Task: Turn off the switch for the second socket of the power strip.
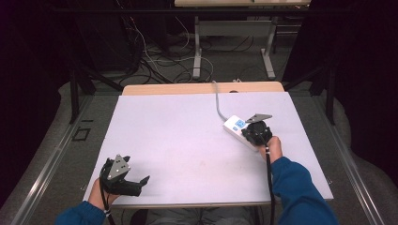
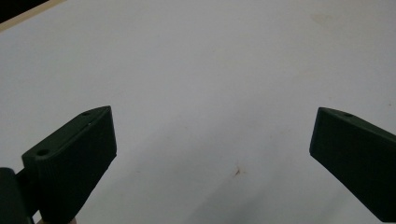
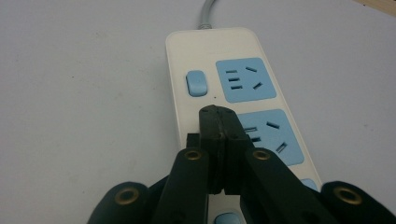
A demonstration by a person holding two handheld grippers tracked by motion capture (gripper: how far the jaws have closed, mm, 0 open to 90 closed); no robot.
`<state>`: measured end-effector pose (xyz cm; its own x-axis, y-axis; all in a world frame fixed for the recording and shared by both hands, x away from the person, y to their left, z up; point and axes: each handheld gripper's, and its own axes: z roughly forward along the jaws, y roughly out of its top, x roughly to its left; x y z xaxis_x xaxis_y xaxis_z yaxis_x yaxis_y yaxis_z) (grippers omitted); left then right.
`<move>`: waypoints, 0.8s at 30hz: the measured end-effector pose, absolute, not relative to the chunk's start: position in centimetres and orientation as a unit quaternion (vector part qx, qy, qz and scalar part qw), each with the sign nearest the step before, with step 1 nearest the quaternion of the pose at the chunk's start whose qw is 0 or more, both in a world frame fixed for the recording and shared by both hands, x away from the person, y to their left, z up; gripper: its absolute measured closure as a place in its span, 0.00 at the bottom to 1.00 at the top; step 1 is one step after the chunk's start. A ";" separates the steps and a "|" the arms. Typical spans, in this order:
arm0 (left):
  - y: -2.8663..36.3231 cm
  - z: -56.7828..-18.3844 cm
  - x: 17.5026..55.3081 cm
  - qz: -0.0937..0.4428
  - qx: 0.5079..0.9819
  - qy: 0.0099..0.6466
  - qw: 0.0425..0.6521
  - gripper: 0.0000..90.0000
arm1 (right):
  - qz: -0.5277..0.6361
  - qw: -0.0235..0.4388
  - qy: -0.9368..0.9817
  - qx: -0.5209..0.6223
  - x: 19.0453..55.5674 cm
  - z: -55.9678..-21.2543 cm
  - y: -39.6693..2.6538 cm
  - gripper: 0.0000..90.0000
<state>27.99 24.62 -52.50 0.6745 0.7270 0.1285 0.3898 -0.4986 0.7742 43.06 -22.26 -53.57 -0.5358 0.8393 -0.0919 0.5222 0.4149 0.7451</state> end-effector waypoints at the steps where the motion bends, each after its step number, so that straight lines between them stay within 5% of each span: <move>1: 24.6 -52.5 28.0 0.226 0.835 0.334 0.373 0.01 | 0.339 0.234 0.809 0.420 43.1 -53.6 -22.3 1.00; 24: 24.6 -52.5 28.0 0.226 0.836 0.333 0.372 0.01 | 0.336 0.234 0.811 0.418 43.0 -53.5 -22.2 1.00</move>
